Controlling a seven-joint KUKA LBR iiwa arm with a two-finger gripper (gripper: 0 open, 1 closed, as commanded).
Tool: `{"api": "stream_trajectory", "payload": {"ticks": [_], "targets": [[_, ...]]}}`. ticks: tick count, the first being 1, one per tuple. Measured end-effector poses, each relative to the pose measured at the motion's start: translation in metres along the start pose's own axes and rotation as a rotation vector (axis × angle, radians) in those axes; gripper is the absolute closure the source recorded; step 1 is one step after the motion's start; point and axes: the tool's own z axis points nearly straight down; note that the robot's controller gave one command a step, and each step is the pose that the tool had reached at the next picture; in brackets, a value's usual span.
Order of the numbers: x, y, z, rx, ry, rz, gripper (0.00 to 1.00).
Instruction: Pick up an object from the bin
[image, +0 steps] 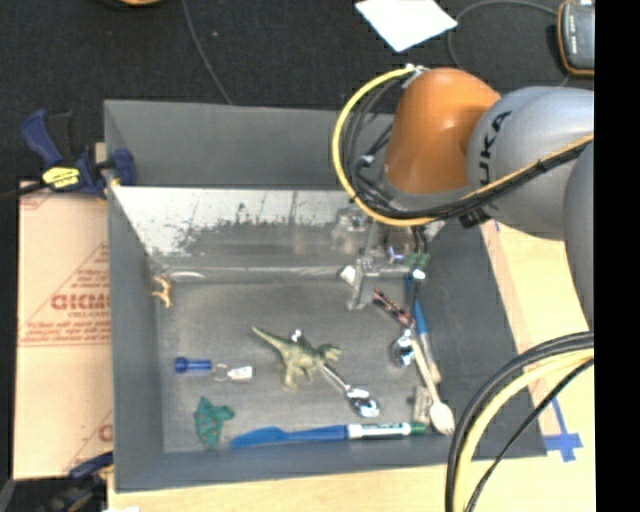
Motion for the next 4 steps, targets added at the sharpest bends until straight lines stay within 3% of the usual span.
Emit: {"api": "stream_trajectory", "payload": {"ticks": [1, 2, 3, 4], "targets": [[-0.002, 0.0, -0.006, 0.0, -0.008, 0.0, 0.0], [0.005, -0.002, 0.101, -0.001, -0.002, 0.36, 0.0], [0.077, 0.041, 0.031, 0.0, -0.011, 0.049, 0.0], [0.019, -0.044, 0.07, 0.004, -0.007, 0.329, 0.0]]}}
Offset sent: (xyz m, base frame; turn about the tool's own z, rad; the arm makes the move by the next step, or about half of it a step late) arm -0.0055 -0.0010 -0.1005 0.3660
